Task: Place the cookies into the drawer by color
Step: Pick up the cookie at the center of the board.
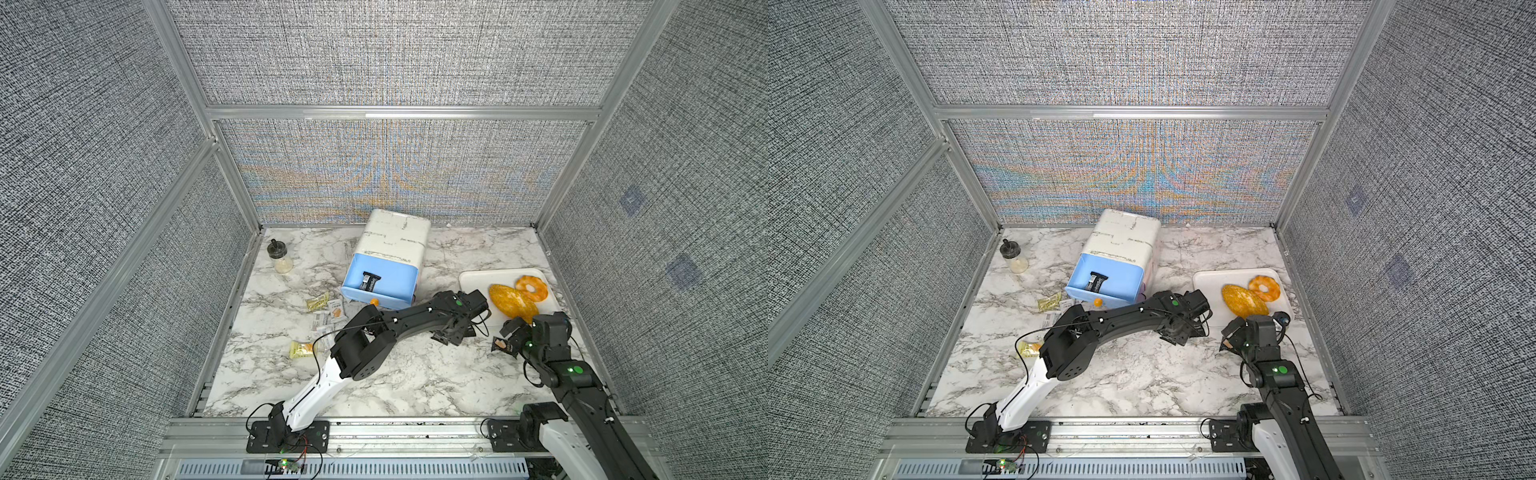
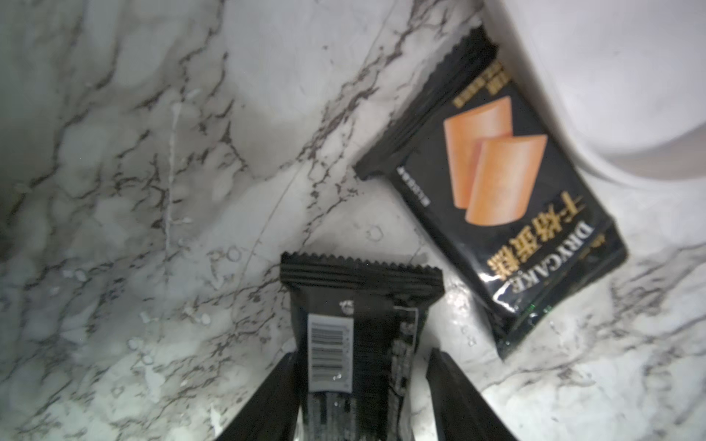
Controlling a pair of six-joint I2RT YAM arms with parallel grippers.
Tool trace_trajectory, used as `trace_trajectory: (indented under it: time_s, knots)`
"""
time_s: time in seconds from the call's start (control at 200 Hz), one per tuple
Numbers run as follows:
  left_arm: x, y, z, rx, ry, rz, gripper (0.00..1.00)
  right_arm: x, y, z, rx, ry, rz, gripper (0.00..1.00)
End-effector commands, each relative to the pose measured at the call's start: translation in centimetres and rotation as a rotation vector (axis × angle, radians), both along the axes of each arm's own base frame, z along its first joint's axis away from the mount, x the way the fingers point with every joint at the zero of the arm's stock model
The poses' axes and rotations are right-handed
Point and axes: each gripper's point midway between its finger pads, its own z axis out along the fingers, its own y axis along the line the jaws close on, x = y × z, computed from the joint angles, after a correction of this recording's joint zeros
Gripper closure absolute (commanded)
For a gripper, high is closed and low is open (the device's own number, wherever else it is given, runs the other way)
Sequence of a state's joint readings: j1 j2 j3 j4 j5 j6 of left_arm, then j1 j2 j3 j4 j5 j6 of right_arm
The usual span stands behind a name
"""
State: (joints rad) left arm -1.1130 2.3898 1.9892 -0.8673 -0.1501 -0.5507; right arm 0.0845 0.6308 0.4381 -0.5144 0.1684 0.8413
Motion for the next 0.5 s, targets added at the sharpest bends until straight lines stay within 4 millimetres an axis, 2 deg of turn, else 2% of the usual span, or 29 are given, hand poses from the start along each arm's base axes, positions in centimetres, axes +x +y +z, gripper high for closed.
trace_trajectory:
  time_s: [0.0,0.065,0.16,0.35,0.495]
  knots:
    - [-0.5,0.1,0.5,-0.009,0.014,-0.009,0.48,-0.2,-0.2,-0.1,-0.004,0.009,-0.014,0.01]
    - [-0.5,0.2,1.0,-0.016,0.010,-0.007,0.55,-0.1,-0.2,-0.2,-0.002,0.009,-0.013,0.01]
    - [-0.5,0.4,1.8,-0.024,-0.002,-0.004,0.59,-0.2,-0.2,-0.4,-0.001,0.017,-0.015,0.01]
    - [-1.1,0.4,4.2,-0.072,-0.021,-0.004,0.61,-0.2,-0.2,-1.0,0.001,0.039,-0.016,0.01]
    - [-1.8,0.1,7.3,-0.120,-0.055,-0.017,0.61,-0.1,-0.1,-1.2,0.003,0.040,-0.012,0.01]
